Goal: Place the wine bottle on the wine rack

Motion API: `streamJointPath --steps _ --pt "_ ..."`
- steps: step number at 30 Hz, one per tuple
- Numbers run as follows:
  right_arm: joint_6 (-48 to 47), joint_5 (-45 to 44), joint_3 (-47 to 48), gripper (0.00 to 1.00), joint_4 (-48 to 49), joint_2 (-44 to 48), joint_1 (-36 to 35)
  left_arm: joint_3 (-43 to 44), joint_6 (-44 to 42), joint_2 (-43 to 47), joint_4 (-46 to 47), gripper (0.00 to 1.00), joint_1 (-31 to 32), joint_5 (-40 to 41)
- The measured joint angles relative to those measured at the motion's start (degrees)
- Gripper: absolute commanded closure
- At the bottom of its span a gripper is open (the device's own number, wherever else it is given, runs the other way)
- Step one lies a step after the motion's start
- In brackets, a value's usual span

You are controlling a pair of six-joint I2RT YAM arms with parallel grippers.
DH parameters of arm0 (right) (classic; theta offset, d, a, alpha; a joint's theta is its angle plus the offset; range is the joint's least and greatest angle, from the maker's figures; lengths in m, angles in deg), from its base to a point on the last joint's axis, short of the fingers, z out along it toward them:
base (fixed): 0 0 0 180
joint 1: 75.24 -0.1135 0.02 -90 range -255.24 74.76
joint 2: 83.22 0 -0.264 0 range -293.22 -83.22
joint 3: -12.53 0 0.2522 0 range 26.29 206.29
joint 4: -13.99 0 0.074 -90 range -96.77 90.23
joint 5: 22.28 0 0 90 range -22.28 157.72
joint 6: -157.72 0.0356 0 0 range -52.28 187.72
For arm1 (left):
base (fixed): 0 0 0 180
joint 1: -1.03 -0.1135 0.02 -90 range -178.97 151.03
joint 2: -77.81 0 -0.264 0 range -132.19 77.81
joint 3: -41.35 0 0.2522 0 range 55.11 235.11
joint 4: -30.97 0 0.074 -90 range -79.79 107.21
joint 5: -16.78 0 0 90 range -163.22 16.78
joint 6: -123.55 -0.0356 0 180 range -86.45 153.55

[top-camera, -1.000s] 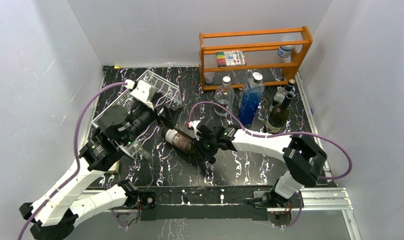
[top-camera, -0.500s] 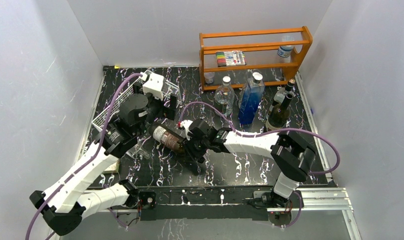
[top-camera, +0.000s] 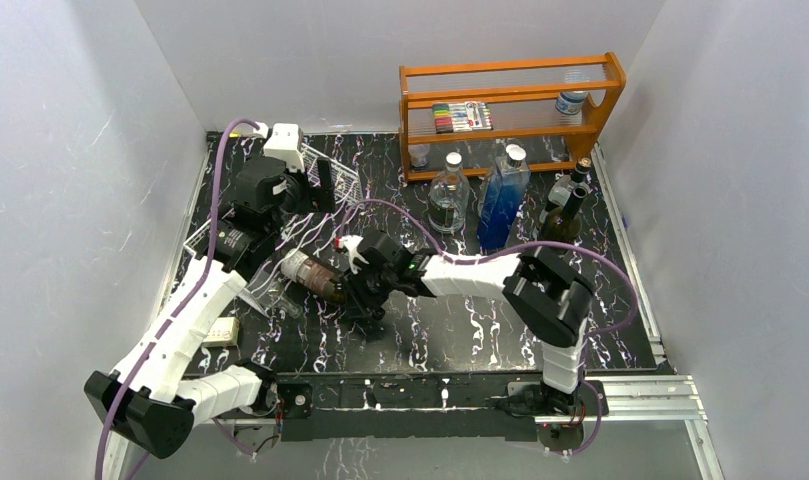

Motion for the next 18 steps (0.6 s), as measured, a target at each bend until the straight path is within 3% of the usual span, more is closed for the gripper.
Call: streamJointPath --steps 18 --pt "3.02 -2.49 19.91 1.0 1.4 -17.07 -0.11 3.54 2.03 2.03 -2.12 0.02 -0.37 0.0"
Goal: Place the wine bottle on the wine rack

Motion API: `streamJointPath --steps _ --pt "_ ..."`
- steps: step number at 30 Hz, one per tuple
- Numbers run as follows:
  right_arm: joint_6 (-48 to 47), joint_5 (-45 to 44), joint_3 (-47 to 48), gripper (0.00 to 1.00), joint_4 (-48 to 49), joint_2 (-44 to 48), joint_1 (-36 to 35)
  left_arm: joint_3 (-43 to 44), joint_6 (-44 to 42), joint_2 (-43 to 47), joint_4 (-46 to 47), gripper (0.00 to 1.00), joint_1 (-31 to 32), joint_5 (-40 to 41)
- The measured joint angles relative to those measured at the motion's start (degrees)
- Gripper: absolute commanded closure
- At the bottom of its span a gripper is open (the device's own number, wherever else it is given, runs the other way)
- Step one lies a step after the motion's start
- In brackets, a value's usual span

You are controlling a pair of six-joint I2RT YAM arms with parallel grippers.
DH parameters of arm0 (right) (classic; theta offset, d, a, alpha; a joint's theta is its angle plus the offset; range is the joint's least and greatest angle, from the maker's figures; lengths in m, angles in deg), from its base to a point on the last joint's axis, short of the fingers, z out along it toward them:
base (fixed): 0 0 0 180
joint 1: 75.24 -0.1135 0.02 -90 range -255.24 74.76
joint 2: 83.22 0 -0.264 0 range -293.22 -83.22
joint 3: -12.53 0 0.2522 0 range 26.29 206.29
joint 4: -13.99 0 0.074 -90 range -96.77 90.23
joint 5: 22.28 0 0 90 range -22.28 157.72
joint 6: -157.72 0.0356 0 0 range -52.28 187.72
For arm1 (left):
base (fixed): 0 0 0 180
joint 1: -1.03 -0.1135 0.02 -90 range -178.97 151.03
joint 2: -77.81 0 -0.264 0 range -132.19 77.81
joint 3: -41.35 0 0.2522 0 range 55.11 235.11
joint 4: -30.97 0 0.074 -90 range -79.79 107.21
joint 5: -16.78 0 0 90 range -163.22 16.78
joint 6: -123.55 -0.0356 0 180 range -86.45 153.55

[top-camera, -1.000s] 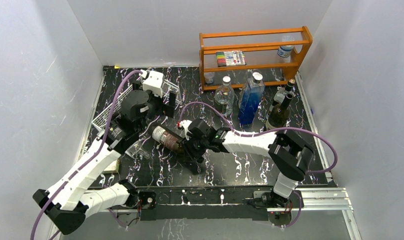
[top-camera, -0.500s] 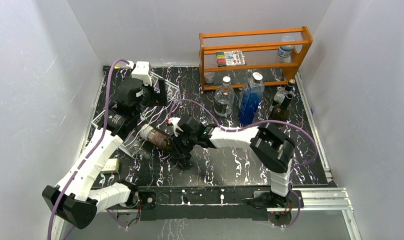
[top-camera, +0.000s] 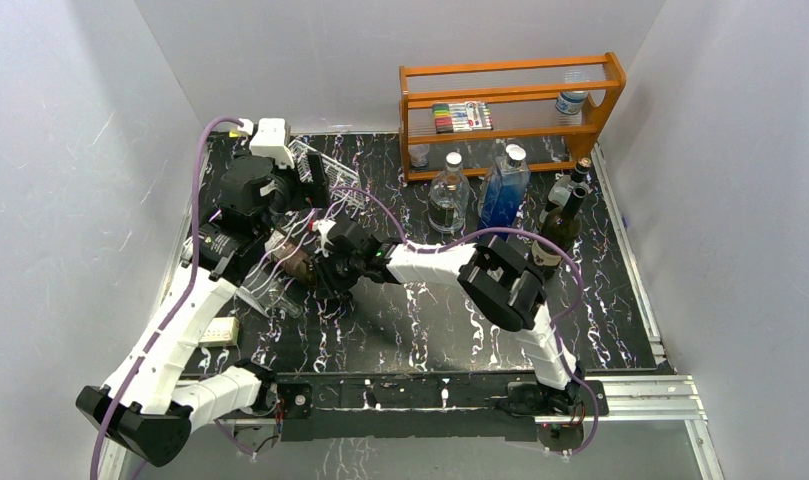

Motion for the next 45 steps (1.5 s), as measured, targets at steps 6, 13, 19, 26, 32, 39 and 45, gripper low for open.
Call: streamJointPath --steps 6,13,19,26,32,39,45 --pt "1.92 -0.68 6.05 0.97 -1.36 -4.39 0.0 -0.04 0.17 2.34 -1.81 0.02 0.0 1.4" --pt "2.8 -0.68 10.75 0.92 -3.5 -7.37 -0.11 -0.13 0.17 5.33 -2.19 0.02 0.0 2.08" --pt "2.75 -0.11 13.38 0.81 -4.33 -9.18 -0.22 -0.15 0.15 4.2 -2.58 0.02 -0.02 2.05" --pt "3.15 0.31 15.34 0.6 -5.29 -10.32 -0.28 -0.15 0.15 3.8 -3.15 0.02 0.0 2.03" --pt "3.54 0.61 16.57 0.5 -4.48 -11.76 -0.24 -0.15 0.15 3.78 -3.48 0.02 0.0 2.01" --pt "4.48 0.85 17.84 0.33 -3.5 -12.66 0.11 -0.15 0.13 3.19 -3.48 0.02 -0.02 1.99" --pt "4.72 0.98 17.11 0.22 -1.33 -12.37 0.0 -0.15 -0.04 3.08 -3.65 0.02 -0.02 1.97"
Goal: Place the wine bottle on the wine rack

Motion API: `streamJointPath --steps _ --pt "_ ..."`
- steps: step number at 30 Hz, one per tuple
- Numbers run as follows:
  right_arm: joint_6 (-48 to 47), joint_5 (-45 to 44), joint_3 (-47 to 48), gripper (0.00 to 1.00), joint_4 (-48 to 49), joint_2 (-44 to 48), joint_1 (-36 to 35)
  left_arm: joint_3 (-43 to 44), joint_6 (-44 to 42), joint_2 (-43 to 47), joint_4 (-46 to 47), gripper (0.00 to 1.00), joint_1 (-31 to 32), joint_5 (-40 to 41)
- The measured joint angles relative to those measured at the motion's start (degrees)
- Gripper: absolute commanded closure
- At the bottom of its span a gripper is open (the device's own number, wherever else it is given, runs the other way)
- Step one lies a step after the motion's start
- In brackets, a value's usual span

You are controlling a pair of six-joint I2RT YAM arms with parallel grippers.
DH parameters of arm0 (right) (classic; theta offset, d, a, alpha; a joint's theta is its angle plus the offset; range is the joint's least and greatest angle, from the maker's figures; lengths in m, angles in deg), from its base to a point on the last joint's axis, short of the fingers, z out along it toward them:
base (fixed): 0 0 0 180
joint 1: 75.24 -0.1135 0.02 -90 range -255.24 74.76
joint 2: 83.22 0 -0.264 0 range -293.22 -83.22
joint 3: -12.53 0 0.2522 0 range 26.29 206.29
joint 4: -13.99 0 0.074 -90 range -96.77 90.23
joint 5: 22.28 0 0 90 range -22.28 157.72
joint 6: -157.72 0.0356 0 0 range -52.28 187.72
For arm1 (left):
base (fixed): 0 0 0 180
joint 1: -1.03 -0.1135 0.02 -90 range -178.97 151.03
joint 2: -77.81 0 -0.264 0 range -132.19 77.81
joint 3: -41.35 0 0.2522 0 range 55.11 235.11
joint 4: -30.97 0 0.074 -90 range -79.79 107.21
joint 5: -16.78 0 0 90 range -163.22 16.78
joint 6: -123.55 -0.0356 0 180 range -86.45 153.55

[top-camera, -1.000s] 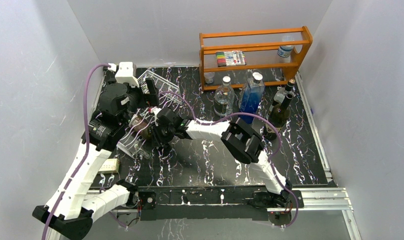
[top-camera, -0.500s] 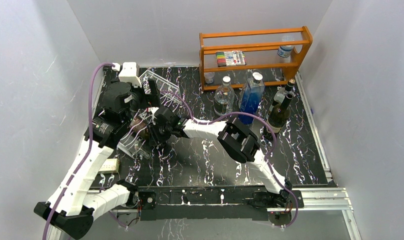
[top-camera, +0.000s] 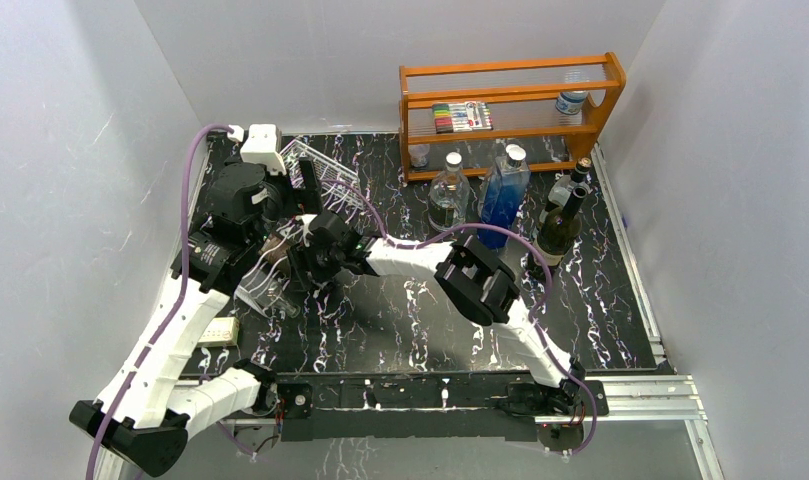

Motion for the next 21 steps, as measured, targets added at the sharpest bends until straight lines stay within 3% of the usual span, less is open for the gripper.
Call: streamJointPath --steps 21 --pt "-0.98 -6.71 -11.58 0.18 0.13 13.92 0.0 0.11 -1.38 1.05 -1.75 0.02 0.0 0.44"
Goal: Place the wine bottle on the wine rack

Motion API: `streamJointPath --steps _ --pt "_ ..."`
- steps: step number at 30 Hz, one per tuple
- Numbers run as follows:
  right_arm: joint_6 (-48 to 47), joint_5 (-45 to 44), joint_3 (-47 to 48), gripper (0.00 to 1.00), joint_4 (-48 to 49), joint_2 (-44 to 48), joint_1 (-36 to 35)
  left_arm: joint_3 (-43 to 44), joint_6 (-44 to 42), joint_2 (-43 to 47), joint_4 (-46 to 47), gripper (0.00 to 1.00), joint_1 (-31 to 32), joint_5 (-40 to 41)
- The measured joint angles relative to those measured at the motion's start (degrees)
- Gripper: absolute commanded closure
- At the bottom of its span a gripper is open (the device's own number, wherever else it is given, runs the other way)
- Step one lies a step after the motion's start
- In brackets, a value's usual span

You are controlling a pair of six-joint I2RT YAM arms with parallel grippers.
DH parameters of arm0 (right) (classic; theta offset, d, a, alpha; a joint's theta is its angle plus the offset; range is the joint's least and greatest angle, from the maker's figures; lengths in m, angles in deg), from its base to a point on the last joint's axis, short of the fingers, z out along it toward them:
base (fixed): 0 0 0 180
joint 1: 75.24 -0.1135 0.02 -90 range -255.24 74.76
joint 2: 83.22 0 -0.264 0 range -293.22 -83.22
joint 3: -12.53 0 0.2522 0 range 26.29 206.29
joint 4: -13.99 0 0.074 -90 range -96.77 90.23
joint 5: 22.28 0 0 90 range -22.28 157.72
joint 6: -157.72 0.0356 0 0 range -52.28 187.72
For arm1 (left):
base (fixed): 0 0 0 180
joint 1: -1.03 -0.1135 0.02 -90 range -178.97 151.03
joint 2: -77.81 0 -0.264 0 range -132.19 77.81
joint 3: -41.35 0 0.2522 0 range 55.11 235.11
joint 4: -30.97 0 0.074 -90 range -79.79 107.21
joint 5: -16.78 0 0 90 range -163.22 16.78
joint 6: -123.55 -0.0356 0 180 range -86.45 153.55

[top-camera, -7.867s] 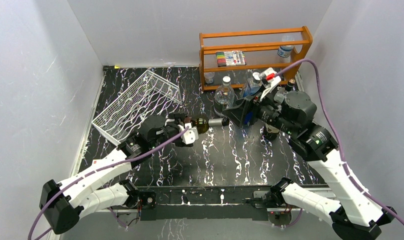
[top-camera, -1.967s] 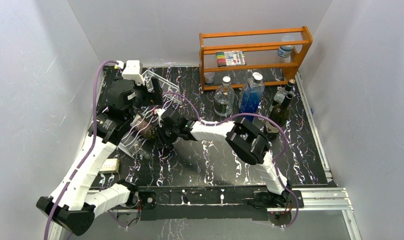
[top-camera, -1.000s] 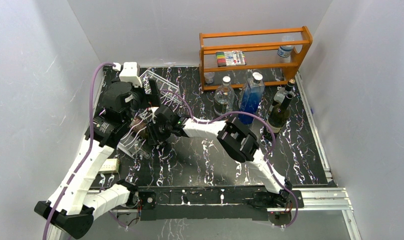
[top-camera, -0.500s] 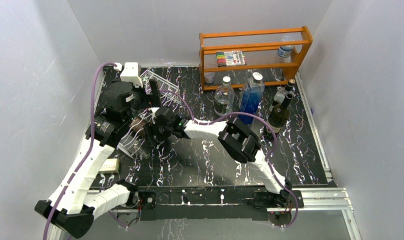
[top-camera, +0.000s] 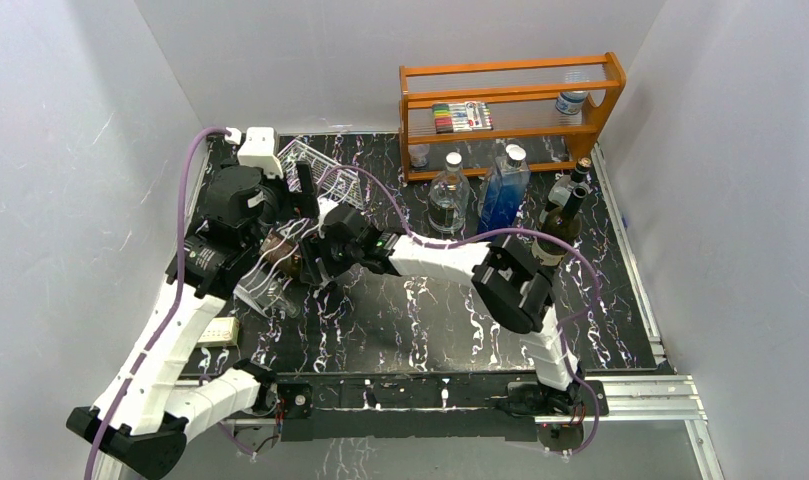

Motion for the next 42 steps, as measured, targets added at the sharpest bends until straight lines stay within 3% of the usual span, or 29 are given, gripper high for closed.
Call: streamJointPath --steps 8,18,29,37,42 --pt "2.01 -5.38 -8.68 0.2 -1.44 10.01 0.63 0.35 0.04 3.3 -0.63 0.02 0.0 0.09" --pt "3.74 -17.31 -18.78 0.22 -7.91 29.0 3.39 -2.69 1.22 9.2 1.2 0.02 0.0 -4.31" --pt "0.96 -31.21 -15.63 0.22 -20.37 42.42 10.19 -12.76 3.56 9.09 6.6 0.02 0.0 -13.94" --pt "-2.34 -42.4 -10.49 0.19 -32.59 46.82 18.05 -19.5 3.76 9.05 10.19 0.02 0.0 -18.16" --pt "-5.4 -46.18 -9.18 0.17 -34.38 48.37 21.81 -19.76 3.74 9.05 11.72 0.02 0.0 -18.51"
